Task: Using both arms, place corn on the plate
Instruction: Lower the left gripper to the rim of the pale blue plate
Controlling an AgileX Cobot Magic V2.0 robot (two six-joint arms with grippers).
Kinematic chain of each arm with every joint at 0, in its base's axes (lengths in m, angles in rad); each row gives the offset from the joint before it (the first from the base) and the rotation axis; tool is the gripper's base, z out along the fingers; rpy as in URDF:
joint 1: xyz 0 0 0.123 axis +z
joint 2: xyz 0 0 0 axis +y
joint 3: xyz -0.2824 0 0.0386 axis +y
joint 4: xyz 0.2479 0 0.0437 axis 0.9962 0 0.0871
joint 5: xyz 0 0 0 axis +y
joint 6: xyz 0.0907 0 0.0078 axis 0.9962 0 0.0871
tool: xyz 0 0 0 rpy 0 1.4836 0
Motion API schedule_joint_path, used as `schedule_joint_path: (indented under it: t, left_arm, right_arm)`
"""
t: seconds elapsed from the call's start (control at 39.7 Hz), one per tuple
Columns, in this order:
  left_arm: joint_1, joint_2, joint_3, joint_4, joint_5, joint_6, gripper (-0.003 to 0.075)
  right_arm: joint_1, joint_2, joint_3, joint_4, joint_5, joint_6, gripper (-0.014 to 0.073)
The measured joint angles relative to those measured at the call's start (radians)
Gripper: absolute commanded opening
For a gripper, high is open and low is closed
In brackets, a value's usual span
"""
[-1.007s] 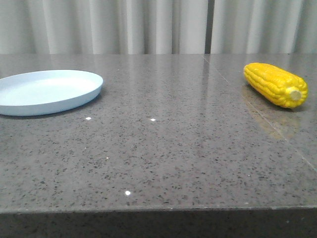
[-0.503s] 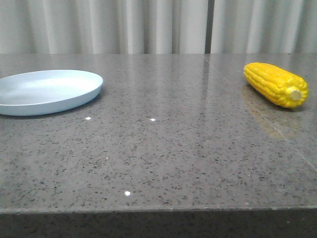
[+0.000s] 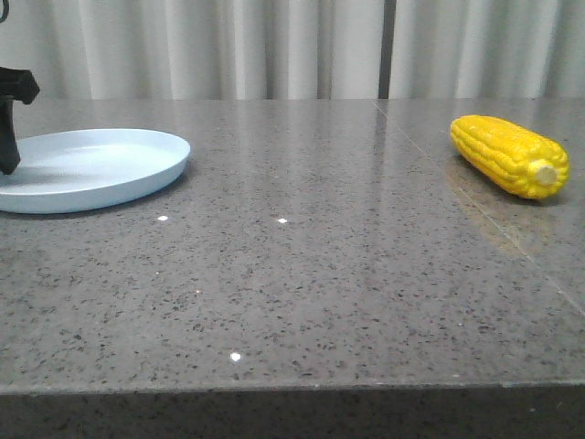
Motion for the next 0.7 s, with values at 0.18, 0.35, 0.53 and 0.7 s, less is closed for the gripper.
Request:
schedule_joint_path:
  t: [0.18,0.35,0.53,0.7]
  left_arm:
    - [-0.011,0.009,-0.002,0.004,-0.019,0.0,0.0021]
    - [-0.014,0.009,-0.005,-0.018,-0.023,-0.003,-0.002]
    - [-0.018,-0.013,-0.007,-0.092,0.011,-0.01,-0.002]
    - [-0.064,-0.062,-0.007,-0.248,0.024,0.013,-0.002]
  right_arm:
    - [0.0,0.0,0.0,0.0,0.0,0.0,0.0581]
    - [0.0,0.0,0.0,0.0,0.0,0.0,0.0581]
    - [0.0,0.0,0.0,0.0,0.0,0.0,0.0581]
    - [0.0,0.0,0.0,0.0,0.0,0.0,0.0581]
